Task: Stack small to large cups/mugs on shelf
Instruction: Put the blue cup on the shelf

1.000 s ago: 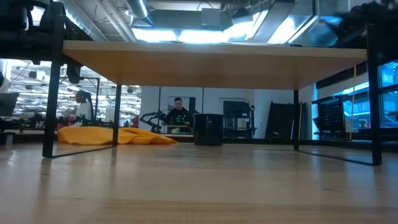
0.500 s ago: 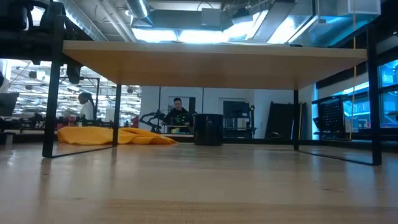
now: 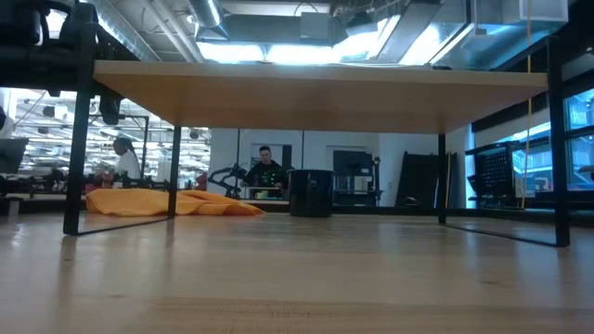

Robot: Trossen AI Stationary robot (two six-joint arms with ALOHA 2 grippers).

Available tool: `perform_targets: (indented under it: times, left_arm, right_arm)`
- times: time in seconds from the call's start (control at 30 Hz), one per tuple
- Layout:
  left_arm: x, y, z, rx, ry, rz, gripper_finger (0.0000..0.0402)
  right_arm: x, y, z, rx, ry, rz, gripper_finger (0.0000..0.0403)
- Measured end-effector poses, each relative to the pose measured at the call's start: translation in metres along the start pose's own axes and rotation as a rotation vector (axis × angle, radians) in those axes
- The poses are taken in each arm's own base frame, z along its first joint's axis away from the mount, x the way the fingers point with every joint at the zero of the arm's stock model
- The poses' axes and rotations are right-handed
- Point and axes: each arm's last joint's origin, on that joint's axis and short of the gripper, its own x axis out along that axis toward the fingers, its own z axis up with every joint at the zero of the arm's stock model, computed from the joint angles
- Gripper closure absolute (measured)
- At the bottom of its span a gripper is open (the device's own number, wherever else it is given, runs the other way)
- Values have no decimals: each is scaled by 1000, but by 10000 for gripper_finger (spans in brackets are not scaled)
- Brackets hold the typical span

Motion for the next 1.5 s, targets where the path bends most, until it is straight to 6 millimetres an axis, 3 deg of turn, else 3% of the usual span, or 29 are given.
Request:
perform_targets:
  times: [0.17,0.27,0.37,0.47,0.6,0.7,0.9,1.0,1.1,1.17,1.3,1.4,1.5]
  left_arm:
    - [0,0,0,0,0,0,401]
    - [0,0,0,0,0,0,401]
    - [0,0,0,0,0,0,401]
    - [0,0,0,0,0,0,401]
    - [0,0,0,0,0,0,401]
    - [0,0,0,0,0,0,401]
    - [0,0,0,0,0,0,401]
    - [0,0,0,0,0,0,401]
    - [0,0,0,0,0,0,401]
    - [0,0,0,0,0,0,401]
    - [0,0,0,0,0,0,401]
    - [0,0,0,0,0,-1,401]
    - [0,0,0,0,0,0,401]
  right_arm:
    - [7,1,25,100,-167,-39,334]
    - [12,3,37,64,-202,17,334]
    - [18,-1,33,125,-20,12,334]
    - [17,-7,16,207,267,-98,334]
    - [-1,-1,-5,300,631,-307,334]
    - [-23,11,-10,350,769,-473,339]
    - [-57,32,-15,601,662,-621,351]
    - [-63,31,-30,680,674,-629,351]
    - [-47,18,-49,714,689,-458,351]
    - [-22,4,-54,635,593,-258,351]
    - [21,-13,-25,313,178,10,351]
    - [39,-26,-7,129,7,-6,351]
    - [62,-47,-15,89,80,-32,351]
